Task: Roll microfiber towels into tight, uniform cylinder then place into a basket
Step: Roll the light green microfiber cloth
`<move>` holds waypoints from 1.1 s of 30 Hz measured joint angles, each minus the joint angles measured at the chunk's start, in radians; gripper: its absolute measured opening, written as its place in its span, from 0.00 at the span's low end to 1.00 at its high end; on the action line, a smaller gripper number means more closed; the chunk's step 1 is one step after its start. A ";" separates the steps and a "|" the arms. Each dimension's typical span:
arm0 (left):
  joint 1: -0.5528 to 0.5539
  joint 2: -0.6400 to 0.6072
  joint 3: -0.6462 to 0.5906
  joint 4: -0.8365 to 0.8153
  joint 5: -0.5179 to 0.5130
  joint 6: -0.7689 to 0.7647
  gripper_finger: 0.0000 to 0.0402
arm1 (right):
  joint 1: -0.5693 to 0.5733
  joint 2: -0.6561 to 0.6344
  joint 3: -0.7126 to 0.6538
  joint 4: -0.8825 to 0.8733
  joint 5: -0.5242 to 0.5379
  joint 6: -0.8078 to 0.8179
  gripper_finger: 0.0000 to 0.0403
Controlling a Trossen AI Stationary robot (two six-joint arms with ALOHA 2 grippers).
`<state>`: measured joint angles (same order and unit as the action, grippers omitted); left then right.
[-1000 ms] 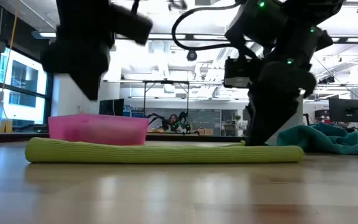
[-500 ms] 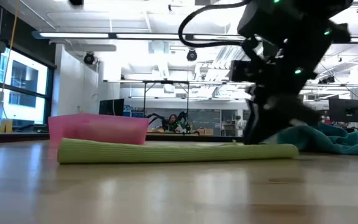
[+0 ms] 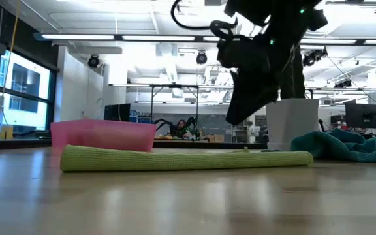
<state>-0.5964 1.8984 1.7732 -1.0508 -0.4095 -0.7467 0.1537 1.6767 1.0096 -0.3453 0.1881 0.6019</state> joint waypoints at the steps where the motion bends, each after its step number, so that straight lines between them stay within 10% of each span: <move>1: 0.000 -0.002 0.000 0.001 0.009 0.009 0.37 | 0.018 0.011 0.000 0.043 -0.003 0.039 0.26; 9: 0.000 -0.006 0.001 -0.012 0.037 0.043 0.37 | 0.100 0.123 0.045 0.186 0.100 0.350 0.26; 20: 0.000 -0.008 0.002 -0.056 0.059 0.044 0.37 | 0.158 0.313 0.157 0.088 0.109 0.381 0.26; 25: 0.000 -0.008 0.002 -0.067 0.063 0.043 0.37 | 0.154 0.331 0.159 0.055 0.174 0.195 0.26; 33: -0.004 -0.009 0.002 -0.075 0.084 0.017 0.37 | 0.128 0.332 0.157 0.025 0.260 -0.572 0.26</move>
<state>-0.6003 1.8896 1.7748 -1.1253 -0.3256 -0.7295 0.2816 2.0090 1.1667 -0.3205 0.4480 0.0296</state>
